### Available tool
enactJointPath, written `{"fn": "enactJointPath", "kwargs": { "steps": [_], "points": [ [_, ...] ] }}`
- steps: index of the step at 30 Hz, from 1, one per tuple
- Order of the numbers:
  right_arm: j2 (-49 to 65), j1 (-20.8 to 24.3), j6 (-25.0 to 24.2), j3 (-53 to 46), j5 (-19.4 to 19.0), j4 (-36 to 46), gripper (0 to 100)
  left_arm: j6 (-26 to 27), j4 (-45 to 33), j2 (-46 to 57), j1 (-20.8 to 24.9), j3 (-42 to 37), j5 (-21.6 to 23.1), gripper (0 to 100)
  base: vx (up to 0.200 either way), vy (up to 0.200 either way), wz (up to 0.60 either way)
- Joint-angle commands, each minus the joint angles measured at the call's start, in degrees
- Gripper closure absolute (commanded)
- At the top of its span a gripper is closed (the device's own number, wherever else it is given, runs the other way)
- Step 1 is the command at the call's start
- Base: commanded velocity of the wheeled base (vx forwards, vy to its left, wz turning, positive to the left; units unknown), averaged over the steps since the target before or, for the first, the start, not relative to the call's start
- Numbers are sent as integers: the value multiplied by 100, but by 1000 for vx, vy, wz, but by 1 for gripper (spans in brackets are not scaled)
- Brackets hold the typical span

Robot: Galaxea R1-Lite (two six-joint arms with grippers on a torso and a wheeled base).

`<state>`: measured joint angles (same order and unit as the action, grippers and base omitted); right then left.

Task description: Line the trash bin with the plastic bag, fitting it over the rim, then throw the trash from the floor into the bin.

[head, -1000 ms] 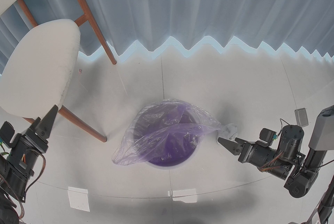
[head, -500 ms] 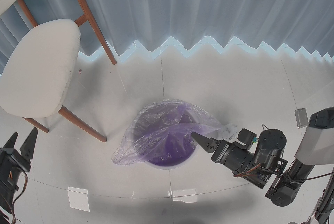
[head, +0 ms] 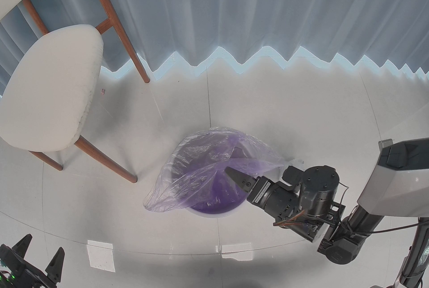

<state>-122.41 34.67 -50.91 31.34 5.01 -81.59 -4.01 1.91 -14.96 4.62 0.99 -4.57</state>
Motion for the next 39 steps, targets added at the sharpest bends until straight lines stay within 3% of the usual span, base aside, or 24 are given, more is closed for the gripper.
{"fn": "enactJointPath", "kwargs": {
  "steps": [1, 9, 16, 24, 32, 39],
  "points": [
    [-539, 101, -183, 874, 325, 381, 0, 278, -288, 810, 13, -90, 106, 0, 0, 0, 0],
    [-855, 154, 20, 1322, 439, 398, 0, 322, -279, 933, 136, -90, 150, 0, 0, 0, 0],
    [-969, 163, 28, 1796, 439, 759, 0, 735, -306, 942, 144, -81, 738, 0, 0, 0, 0],
    [-1154, 137, 213, 2438, 439, 1110, 0, 788, -411, 854, 320, -46, 730, 0, 0, 0, 0],
    [-1084, 137, 239, 2517, 439, 1233, 0, 709, -358, 924, 320, -55, 694, 0, 0, 0, 0],
    [-952, 163, 582, 2544, 439, 1233, 0, 700, -350, 924, 320, -64, 686, 0, 0, 0, 0]
  ]
}}
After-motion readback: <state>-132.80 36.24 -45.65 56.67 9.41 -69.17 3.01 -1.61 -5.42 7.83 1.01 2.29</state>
